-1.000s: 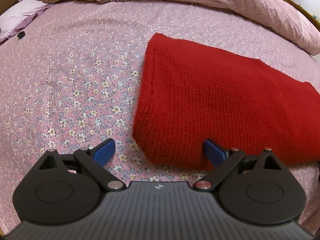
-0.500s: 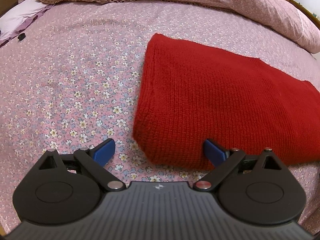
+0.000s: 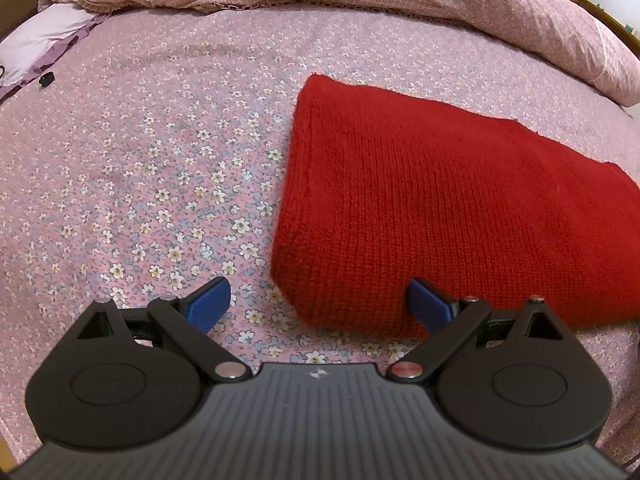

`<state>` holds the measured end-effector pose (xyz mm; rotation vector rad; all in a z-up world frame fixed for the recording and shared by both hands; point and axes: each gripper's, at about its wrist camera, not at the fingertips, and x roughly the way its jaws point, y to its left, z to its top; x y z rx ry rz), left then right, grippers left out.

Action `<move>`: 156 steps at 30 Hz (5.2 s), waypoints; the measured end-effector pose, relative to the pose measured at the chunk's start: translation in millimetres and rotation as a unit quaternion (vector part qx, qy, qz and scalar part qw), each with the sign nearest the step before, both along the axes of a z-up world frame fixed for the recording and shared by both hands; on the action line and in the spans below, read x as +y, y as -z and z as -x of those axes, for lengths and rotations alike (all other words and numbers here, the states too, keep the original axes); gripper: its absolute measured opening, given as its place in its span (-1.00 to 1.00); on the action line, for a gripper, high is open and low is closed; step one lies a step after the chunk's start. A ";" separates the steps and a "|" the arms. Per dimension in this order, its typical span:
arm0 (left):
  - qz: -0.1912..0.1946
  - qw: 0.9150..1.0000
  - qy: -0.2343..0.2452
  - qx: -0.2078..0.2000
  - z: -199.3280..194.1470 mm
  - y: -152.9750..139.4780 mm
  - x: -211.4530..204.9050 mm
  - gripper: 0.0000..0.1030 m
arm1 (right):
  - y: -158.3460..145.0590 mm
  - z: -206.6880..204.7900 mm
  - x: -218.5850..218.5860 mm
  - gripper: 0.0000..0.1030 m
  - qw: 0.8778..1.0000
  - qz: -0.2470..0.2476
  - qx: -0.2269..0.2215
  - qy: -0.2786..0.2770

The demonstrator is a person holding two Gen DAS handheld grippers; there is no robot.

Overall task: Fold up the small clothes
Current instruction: 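Lift the gripped edge of the red bundle up with the right gripper, then fold the held edge over onto the bundle with the right gripper, then open the right gripper and move it to the bundle's other end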

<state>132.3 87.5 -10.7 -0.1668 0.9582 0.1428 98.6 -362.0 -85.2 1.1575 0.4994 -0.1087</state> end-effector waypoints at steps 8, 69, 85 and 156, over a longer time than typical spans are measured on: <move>0.003 1.000 -0.011 -0.017 6.4 -10.4 11.6 0.89 | -32.9 -12.8 18.0 -0.40 0.992 0.120 0.009 -0.031; 0.011 0.997 -0.075 -0.033 48.7 -16.9 105.5 0.89 | -149.1 -46.4 250.6 -0.51 0.838 0.390 -0.228 -0.306; 0.002 0.996 -0.086 -0.025 53.9 -16.6 110.9 0.90 | -88.8 -29.4 301.3 -0.48 0.802 0.355 -0.182 -0.444; 0.058 0.982 0.057 -0.173 -18.7 -71.7 4.7 -0.57 | -75.5 -41.2 138.3 0.06 0.933 0.212 -0.065 -0.284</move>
